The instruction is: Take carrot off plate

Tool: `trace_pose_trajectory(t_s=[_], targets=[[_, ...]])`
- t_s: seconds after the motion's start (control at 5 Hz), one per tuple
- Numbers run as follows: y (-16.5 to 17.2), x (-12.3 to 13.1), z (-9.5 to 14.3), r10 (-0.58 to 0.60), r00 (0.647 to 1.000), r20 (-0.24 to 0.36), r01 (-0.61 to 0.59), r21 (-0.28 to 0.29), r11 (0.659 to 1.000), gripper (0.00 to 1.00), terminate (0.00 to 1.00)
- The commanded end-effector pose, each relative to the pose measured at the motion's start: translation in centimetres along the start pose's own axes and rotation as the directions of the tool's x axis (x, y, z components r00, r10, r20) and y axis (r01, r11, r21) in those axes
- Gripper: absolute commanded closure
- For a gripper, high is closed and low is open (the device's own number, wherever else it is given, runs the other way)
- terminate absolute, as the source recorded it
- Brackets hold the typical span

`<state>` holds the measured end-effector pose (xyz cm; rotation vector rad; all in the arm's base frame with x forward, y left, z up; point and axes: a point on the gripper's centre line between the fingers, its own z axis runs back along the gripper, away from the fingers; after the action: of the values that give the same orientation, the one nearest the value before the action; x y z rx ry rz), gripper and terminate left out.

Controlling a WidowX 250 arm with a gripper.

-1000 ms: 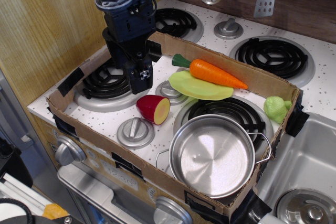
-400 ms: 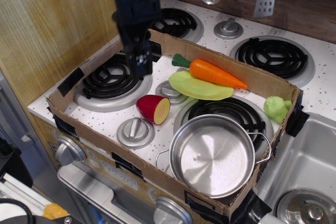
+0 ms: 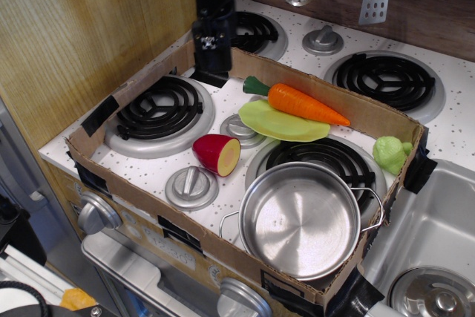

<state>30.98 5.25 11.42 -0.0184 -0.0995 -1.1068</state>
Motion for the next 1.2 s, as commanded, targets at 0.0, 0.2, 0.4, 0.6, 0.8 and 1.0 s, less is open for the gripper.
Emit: trace_pose_trajectory(t_s=[0.0,0.2,0.4,0.6,0.8,1.0], targets=[[2.6,3.2,-0.1,-0.175,0.984,0.037,0.173,0.041,0.984,0.00,0.00],[3.2,4.1,-1.0,-0.227,0.972,0.058,0.223,0.071,0.972,0.00,0.00],[3.7,4.7,-2.0,-0.285,0.955,0.089,0.275,0.105,0.956,0.00,0.00],[3.7,4.8,-2.6,-0.330,0.940,0.081,0.318,0.134,0.939,0.00,0.00],[3.5,4.6,-3.3,-0.351,0.929,0.117,0.338,0.123,0.933,0.00,0.00],[3.2,4.3,-3.0,-0.416,0.902,0.118,0.399,0.140,0.906,0.00,0.00]])
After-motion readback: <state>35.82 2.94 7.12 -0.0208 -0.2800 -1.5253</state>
